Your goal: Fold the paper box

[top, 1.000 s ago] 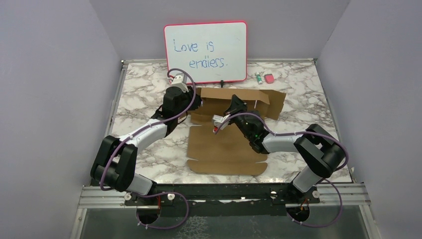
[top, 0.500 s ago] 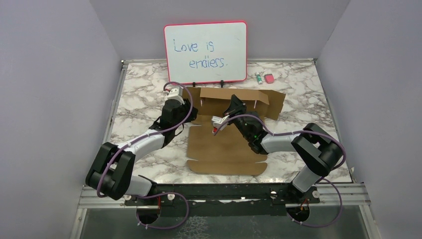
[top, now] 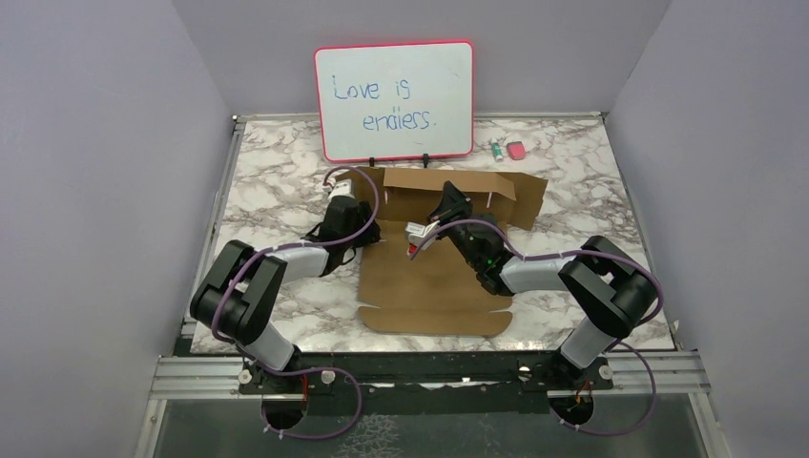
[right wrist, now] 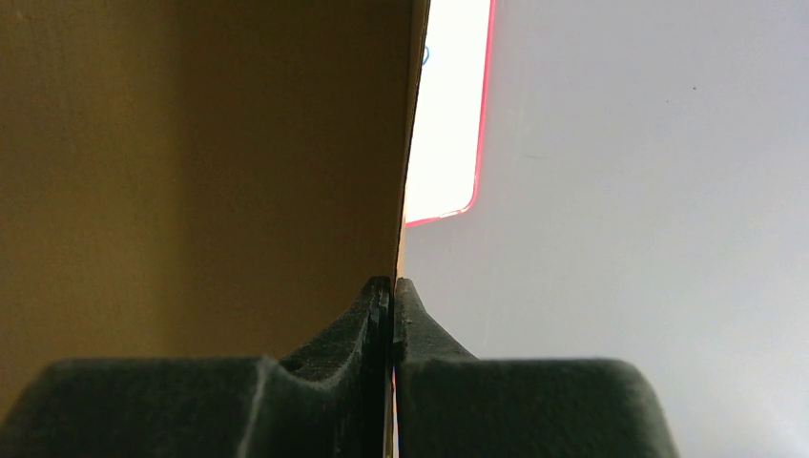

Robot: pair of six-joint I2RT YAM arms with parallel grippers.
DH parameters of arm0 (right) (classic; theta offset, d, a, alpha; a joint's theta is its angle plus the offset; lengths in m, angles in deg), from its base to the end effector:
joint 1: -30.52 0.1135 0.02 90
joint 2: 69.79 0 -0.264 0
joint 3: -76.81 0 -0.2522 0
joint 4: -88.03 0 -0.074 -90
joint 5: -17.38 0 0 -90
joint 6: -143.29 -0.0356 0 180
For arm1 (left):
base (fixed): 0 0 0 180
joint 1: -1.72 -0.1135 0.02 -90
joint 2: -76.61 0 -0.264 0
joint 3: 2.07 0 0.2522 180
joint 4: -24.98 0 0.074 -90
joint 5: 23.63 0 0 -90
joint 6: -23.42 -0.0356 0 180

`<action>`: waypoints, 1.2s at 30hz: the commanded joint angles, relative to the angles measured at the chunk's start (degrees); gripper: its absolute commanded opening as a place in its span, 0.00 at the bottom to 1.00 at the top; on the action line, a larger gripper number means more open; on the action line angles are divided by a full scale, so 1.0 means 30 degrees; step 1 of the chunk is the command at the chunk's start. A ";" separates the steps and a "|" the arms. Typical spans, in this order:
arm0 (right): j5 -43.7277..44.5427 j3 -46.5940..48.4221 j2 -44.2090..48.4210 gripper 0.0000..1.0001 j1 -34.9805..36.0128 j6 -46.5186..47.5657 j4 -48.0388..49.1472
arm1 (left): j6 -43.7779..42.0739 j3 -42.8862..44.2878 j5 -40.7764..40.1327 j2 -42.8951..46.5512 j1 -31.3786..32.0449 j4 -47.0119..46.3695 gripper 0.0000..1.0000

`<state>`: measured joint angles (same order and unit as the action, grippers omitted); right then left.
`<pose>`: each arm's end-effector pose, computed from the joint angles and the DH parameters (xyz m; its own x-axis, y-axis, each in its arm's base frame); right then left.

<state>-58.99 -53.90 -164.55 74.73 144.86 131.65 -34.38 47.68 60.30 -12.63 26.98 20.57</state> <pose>0.2405 0.2222 0.1933 0.5093 -0.8599 0.0350 -0.0092 -0.0461 -0.9989 0.2735 -0.1249 0.1542 -0.6242 -0.2914 -0.7249 0.0159 0.9229 -0.3847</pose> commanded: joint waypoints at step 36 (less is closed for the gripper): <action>0.0711 -0.2508 0.0652 0.08 0.1749 -0.0196 0.1135 | -0.0837 0.0765 -0.0235 -0.0845 0.2890 -0.3200 0.35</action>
<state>-56.54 -58.97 -162.43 78.38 145.49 135.65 -37.04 49.51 61.05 -14.51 35.15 14.40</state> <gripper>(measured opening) 0.081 0.338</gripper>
